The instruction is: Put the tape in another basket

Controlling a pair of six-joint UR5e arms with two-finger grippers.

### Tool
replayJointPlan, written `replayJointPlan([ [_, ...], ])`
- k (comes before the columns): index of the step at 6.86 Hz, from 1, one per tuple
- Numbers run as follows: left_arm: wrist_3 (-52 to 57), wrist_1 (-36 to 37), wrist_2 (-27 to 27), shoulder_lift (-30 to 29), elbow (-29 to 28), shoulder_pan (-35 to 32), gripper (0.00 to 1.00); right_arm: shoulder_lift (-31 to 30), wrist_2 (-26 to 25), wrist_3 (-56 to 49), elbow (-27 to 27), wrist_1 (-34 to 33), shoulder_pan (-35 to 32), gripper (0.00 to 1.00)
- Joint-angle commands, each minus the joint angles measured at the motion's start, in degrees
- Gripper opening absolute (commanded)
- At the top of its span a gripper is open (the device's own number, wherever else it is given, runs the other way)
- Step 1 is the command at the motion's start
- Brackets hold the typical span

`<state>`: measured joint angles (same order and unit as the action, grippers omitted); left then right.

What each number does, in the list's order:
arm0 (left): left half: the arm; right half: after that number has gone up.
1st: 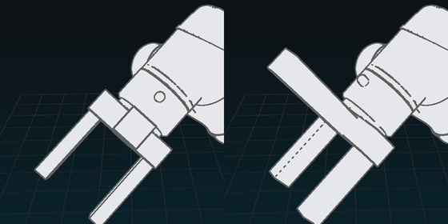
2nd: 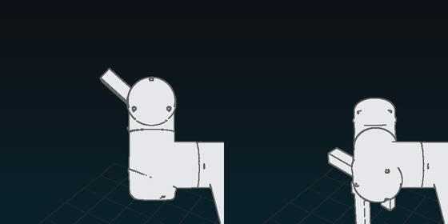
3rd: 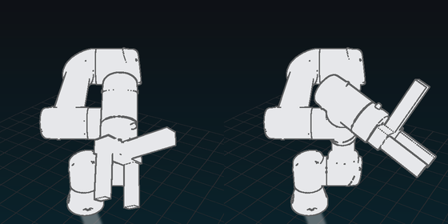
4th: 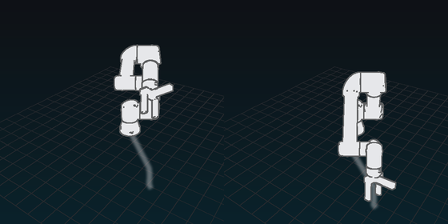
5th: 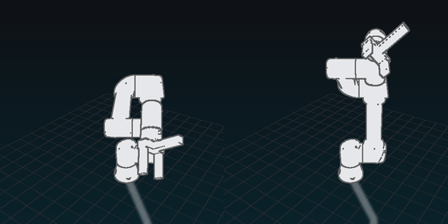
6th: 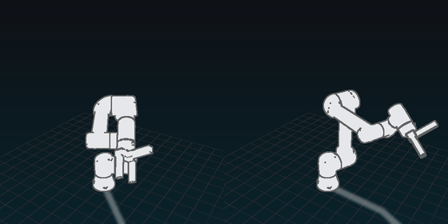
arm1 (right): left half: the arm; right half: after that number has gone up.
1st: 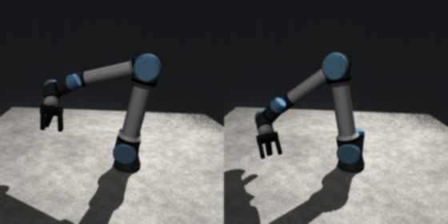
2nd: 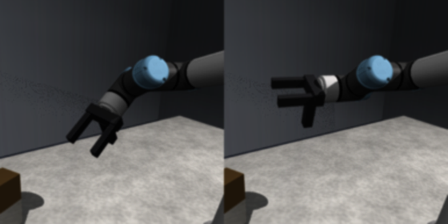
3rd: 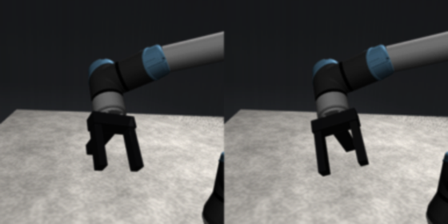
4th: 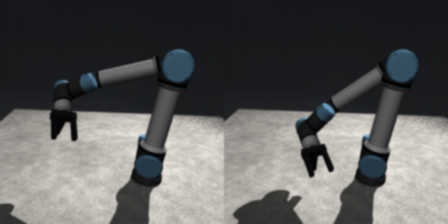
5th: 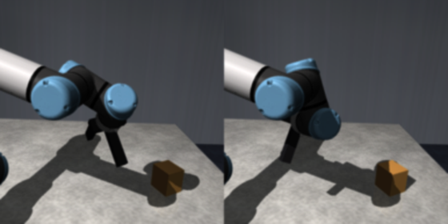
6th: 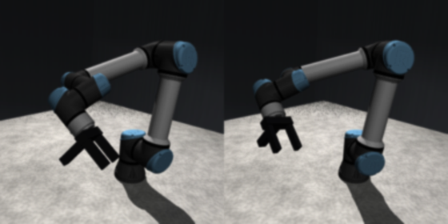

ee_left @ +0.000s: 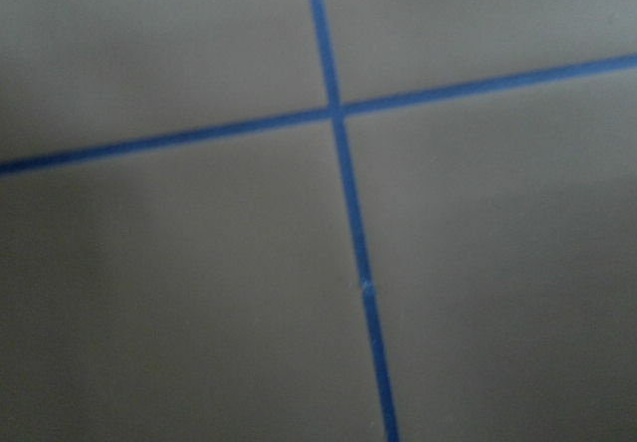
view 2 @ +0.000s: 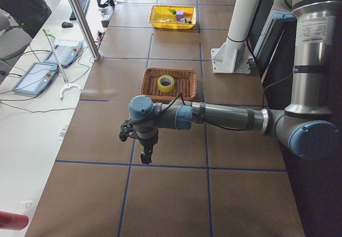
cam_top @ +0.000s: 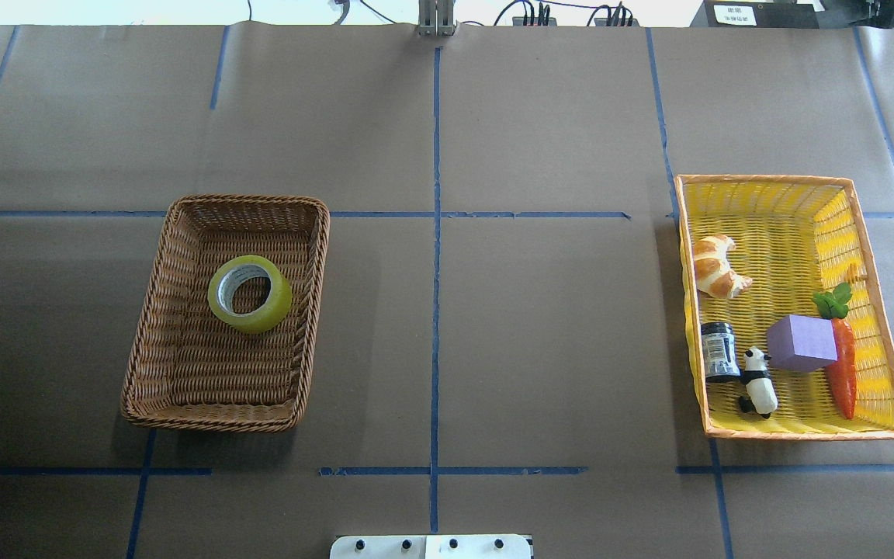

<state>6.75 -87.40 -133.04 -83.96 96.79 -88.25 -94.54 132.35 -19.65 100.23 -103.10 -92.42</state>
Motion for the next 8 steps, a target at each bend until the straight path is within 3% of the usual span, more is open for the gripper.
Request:
replayJointPlan([
  [1,-0.2,-0.4,-0.1,0.5,-0.5,-1.0,1.00,0.1,0.3,0.6,-0.1,0.1,0.0,1.00],
  [3,-0.2,-0.1,0.2,0.5,3.4,-1.1,1.00,0.2,0.3,0.7,0.1,0.1,0.0,1.00],
  [8,0.2,-0.1,0.2,1.8,2.9,-1.0,1.00,0.2,1.4,0.5,0.1,0.1,0.0,1.00],
])
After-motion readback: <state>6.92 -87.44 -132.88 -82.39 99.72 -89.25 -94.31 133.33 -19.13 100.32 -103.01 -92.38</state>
